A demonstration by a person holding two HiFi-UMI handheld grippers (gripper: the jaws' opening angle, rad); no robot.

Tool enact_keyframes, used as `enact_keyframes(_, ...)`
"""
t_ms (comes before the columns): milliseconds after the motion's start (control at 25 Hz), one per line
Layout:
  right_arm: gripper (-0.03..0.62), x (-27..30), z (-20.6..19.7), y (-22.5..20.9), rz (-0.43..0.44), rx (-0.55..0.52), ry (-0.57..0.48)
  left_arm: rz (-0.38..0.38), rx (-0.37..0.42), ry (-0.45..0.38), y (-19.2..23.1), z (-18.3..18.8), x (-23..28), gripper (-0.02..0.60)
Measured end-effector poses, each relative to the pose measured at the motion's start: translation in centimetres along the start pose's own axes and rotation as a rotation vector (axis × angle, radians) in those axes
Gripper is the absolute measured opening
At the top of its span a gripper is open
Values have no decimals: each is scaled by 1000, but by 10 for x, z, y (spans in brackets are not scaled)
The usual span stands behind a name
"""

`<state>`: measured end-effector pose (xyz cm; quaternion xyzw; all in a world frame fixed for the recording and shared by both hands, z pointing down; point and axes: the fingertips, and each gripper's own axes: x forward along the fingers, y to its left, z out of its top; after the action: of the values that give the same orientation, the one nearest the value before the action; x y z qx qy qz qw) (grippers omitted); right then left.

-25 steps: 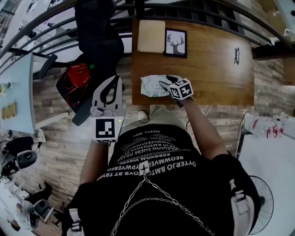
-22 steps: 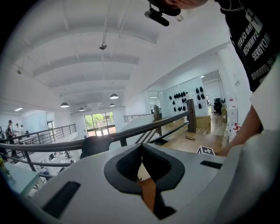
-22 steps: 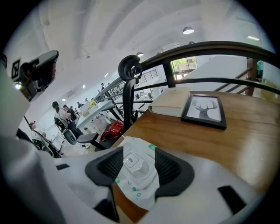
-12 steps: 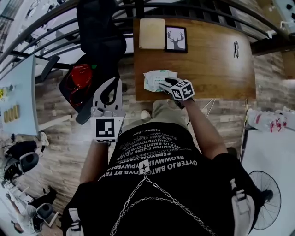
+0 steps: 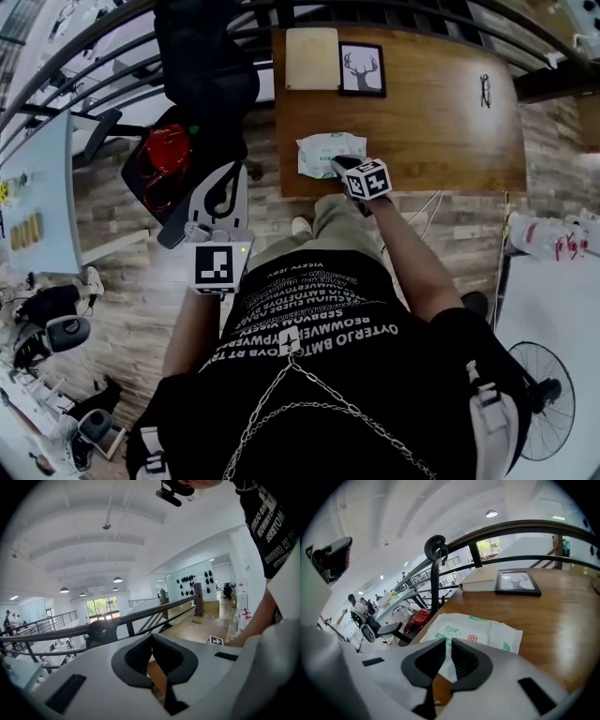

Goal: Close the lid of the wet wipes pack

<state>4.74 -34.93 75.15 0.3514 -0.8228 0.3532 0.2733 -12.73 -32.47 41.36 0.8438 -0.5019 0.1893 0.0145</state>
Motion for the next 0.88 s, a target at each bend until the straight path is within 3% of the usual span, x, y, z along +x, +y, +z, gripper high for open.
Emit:
enact_keyframes(200, 15, 8, -6, -6, -100, -76, 31, -8, 7, -5, -1, 1, 1, 28)
enact_keyframes(360, 15, 13, -9, 2, -187, -295, 116, -14, 5, -23, -3, 5, 0, 28)
enact_keyframes(480, 15, 10, -3, 9, -184, -397, 157, -23, 9, -54, -5, 14, 2, 28)
enact_keyframes(720, 14, -64, 50, 41, -142, -213, -163, -51, -27, -117, -8, 34, -3, 28)
enact_keyframes(880, 14, -141, 94, 59, -181, -210, -325, -74, -38, -157, -11, 47, -2, 27)
